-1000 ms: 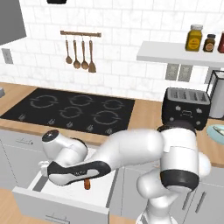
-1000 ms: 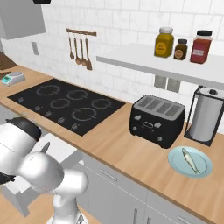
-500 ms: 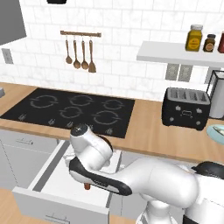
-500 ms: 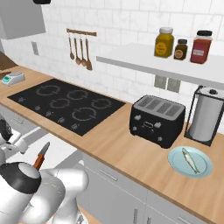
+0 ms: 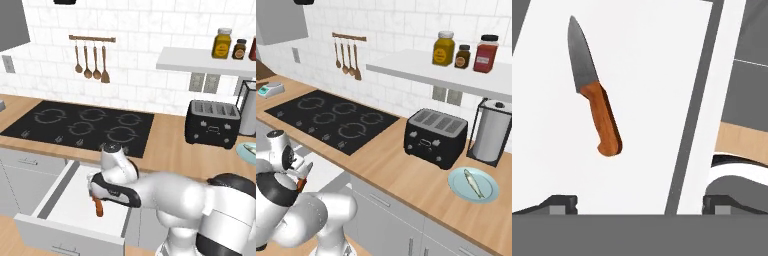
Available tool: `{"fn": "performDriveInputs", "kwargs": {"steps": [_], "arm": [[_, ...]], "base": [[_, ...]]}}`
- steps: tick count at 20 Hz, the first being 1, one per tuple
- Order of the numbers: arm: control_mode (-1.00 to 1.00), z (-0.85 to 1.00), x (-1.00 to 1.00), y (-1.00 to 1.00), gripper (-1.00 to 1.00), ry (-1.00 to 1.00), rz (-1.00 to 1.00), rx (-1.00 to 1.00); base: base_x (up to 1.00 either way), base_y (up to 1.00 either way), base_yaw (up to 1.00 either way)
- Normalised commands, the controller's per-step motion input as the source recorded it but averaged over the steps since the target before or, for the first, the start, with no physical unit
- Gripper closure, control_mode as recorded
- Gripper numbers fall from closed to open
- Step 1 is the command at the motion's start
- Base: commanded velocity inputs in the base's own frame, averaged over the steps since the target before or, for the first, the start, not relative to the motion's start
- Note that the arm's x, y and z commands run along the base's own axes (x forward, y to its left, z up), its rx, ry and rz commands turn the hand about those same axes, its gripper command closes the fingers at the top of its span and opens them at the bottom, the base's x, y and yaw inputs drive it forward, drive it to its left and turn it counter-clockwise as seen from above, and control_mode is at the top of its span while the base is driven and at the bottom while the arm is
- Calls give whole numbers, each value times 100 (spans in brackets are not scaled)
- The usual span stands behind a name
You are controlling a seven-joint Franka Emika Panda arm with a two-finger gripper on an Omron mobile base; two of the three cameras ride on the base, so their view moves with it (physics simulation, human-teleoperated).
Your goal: Pick up the knife from the drawer and place it on the cutting board. Then place the meat from the plate to the cutting board.
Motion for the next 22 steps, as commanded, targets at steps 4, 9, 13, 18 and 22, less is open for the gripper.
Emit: {"fn": "performDriveInputs", "kwargs": {"steps": [4,9,13,18,22], "arm": [[-100,-42,41,37,-100,7,0,-1],[-100,-34,28,41,-100,8,0,-3],[-100,-31,33,16,-100,5,0,-3],[-100,-43,31,6,-100,0,1,-5],[-100,-59,24,25,-100,0,2,-9]], "base": [[0,0,0],[0,0,0],[0,0,0],[0,0,0],[0,0,0]]}}
